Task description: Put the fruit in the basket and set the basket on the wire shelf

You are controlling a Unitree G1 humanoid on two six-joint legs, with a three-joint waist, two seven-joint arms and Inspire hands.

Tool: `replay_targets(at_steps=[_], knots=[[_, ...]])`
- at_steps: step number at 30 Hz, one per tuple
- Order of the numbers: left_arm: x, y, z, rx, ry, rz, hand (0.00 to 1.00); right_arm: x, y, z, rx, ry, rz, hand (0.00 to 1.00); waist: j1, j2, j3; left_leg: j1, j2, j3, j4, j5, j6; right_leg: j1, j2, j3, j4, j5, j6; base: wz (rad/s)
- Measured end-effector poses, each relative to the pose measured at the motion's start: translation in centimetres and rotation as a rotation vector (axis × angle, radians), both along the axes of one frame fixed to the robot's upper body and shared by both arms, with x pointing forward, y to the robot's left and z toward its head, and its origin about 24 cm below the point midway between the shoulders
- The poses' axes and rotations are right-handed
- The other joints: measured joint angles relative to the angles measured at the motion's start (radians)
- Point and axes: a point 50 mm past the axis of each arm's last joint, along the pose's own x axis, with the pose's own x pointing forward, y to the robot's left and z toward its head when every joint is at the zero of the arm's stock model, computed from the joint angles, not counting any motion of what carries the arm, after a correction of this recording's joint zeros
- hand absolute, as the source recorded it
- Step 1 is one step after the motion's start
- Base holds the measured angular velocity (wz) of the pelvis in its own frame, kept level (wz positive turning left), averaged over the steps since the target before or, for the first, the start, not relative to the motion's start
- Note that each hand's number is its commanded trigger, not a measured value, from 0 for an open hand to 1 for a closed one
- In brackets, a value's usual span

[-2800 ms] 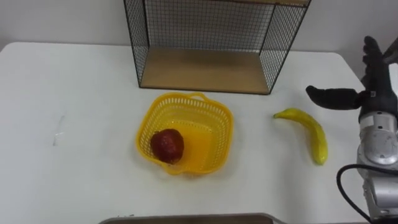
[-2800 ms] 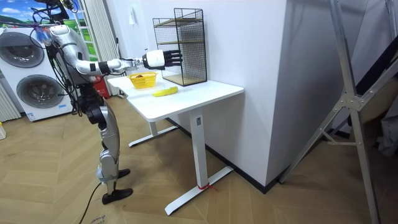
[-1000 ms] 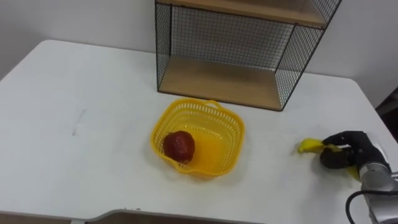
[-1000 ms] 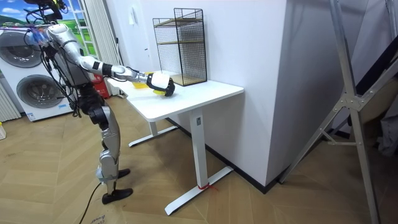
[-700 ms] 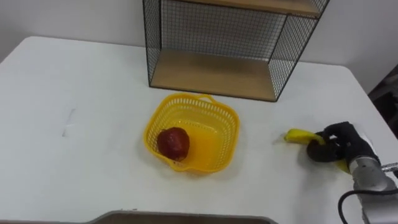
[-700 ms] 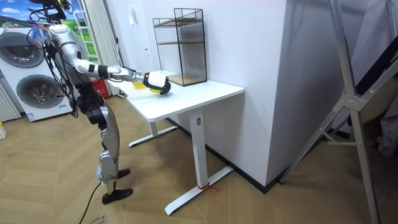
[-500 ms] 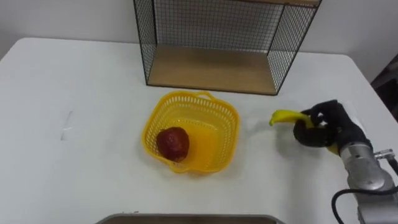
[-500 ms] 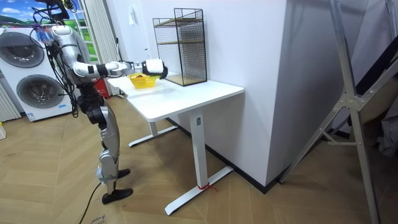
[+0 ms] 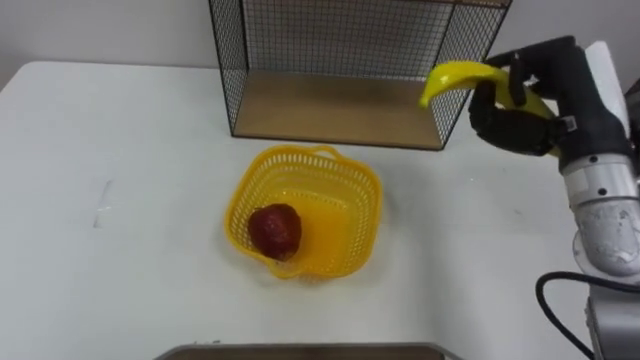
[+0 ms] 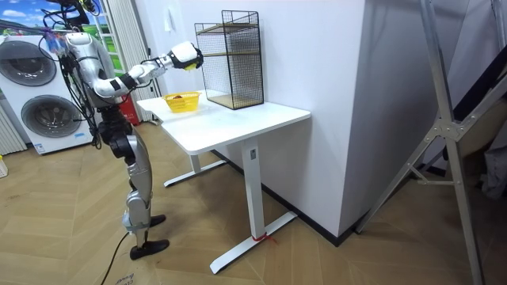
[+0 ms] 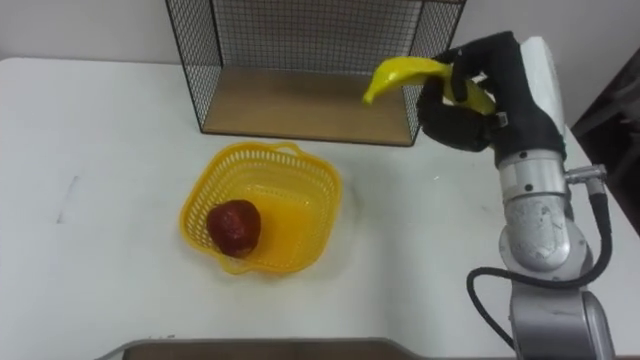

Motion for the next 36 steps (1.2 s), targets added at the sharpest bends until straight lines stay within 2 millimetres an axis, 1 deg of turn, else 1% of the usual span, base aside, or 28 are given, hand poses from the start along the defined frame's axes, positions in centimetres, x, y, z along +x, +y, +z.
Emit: replay_targets(at_steps=[4,6,8,10,11,12,14,16,19,20,21,22,23,24,26,29,32,36], knots=[[0.4,-0.4,-0.1,-0.009,-0.001,-0.042,0.0,0.3,2.0,-0.1,0.003,0.014,0.102,1.0,0.005,-0.001,-0.0009,0.002,0.001,0.004,0.0,0.0,0.0,-0.004,0.0,0.004,0.008,0.0,0.0,-0.03],[0.7,-0.6,-0.1,-0.013,-0.001,-0.062,0.0,0.3,3.2,-0.4,-0.006,0.039,0.166,1.0,0.013,-0.003,-0.0015,0.001,0.002,0.005,-0.001,0.0,0.0,-0.005,0.001,0.006,0.008,0.0,0.0,-0.03],[1.2,-0.6,-0.2,-0.016,-0.002,-0.075,0.0,0.2,4.7,-1.0,-0.023,0.087,0.254,1.0,0.033,-0.008,-0.0022,0.002,0.002,0.006,-0.006,0.002,-0.001,-0.007,0.001,0.007,0.008,0.0,0.0,0.0],[1.4,-0.5,-0.2,-0.015,-0.001,-0.094,0.0,0.1,5.6,-1.3,-0.033,0.117,0.306,1.0,0.048,-0.014,-0.0006,0.002,0.002,0.006,-0.007,0.003,-0.001,-0.007,0.002,0.008,0.008,0.0,0.0,0.0],[1.4,-0.4,-0.2,-0.013,0.002,-0.105,0.0,0.1,6.0,-1.5,-0.035,0.13,0.333,1.0,0.054,-0.019,-0.0012,0.002,0.003,0.005,-0.007,0.003,-0.001,-0.007,0.002,0.007,0.007,0.0,0.0,0.0],[1.5,-0.4,-0.2,-0.012,0.0,-0.107,0.0,0.0,6.2,-1.6,-0.034,0.137,0.346,1.0,0.055,-0.021,-0.0013,0.001,0.003,0.005,-0.007,0.003,-0.001,-0.007,0.001,0.006,0.007,0.0,0.0,0.04],[1.2,-0.3,-0.2,-0.009,0.007,-0.108,0.0,-0.1,7.1,-2.0,-0.038,0.16,0.391,1.0,0.061,-0.026,0.0008,0.001,0.002,0.004,-0.004,0.003,-0.001,-0.008,0.001,0.005,0.006,0.0,0.0,0.0],[1.4,-0.3,-0.2,-0.008,0.003,-0.11,0.0,-0.2,7.6,-2.3,-0.043,0.178,0.421,1.0,0.07,-0.03,0.0033,0.0,0.002,0.004,-0.004,0.003,-0.001,-0.009,0.001,0.005,0.006,0.0,0.0,0.0],[1.9,-0.4,-0.1,-0.009,-0.009,-0.12,0.0,-0.4,8.5,-2.8,-0.051,0.208,0.464,1.0,0.077,-0.03,0.0035,0.0,0.002,0.004,-0.004,0.003,-0.001,-0.009,0.001,0.006,0.006,0.001,0.0,0.0],[2.2,-0.3,-0.1,-0.008,-0.015,-0.123,0.0,-0.4,8.9,-3.1,-0.047,0.223,0.479,0.85,0.079,-0.029,0.0038,-0.001,0.002,0.004,-0.004,0.003,-0.001,-0.009,0.001,0.005,0.006,0.001,0.0,0.0],[2.3,-0.4,-0.1,-0.008,-0.018,-0.129,0.0,-0.4,9.0,-3.3,-0.047,0.232,0.485,0.4,0.079,-0.028,0.0045,-0.001,0.002,0.003,-0.004,0.003,-0.001,-0.009,0.001,0.005,0.006,0.001,0.0,0.0],[2.3,-0.4,-0.1,-0.009,-0.018,-0.139,0.0,-0.4,9.2,-3.6,-0.052,0.252,0.493,0.04,0.08,-0.025,0.0061,-0.002,0.002,0.003,-0.004,0.003,-0.001,-0.009,0.001,0.005,0.006,0.001,0.001,0.0],[2.5,-0.6,-0.1,-0.011,-0.018,-0.149,0.0,-0.3,9.2,-4.0,-0.053,0.274,0.496,0.0,0.08,-0.022,0.0083,-0.004,0.001,0.002,-0.005,0.003,0.0,-0.009,0.001,0.005,0.006,0.001,0.001,0.0],[2.5,-0.6,-0.1,-0.011,-0.019,-0.154,0.0,-0.3,9.2,-4.2,-0.052,0.283,0.496,0.0,0.08,-0.02,0.0085,-0.007,0.001,0.002,-0.005,0.003,0.0,-0.01,0.001,0.004,0.006,0.001,0.001,0.0],[2.7,-0.8,-0.2,-0.015,-0.018,-0.171,0.0,-0.2,9.5,-4.7,-0.047,0.317,0.5,0.0,0.08,-0.01,0.0088,-0.011,0.001,0.002,-0.004,0.003,0.0,-0.014,0.001,0.005,0.006,0.001,0.001,0.0],[2.6,-1.0,-0.2,-0.017,-0.007,-0.186,0.0,-0.4,9.9,-4.9,-0.054,0.336,0.531,0.0,0.078,0.004,0.0007,-0.012,0.001,0.003,-0.005,0.003,-0.001,-0.017,0.001,0.005,0.007,0.001,0.001,-0.01],[2.4,-1.0,-0.2,-0.016,0.002,-0.183,0.0,-0.4,10.1,-4.9,-0.053,0.342,0.542,0.0,0.079,0.009,-0.0005,-0.012,0.001,0.003,-0.004,0.003,0.0,-0.016,0.001,0.005,0.007,0.001,0.001,0.0],[2.2,-1.1,-0.3,-0.015,0.011,-0.182,0.0,-0.5,10.1,-5.0,-0.057,0.352,0.553,0.0,0.079,0.008,-0.0006,-0.012,0.001,0.003,-0.005,0.003,0.0,-0.017,0.001,0.004,0.007,0.001,0.001,0.0]])
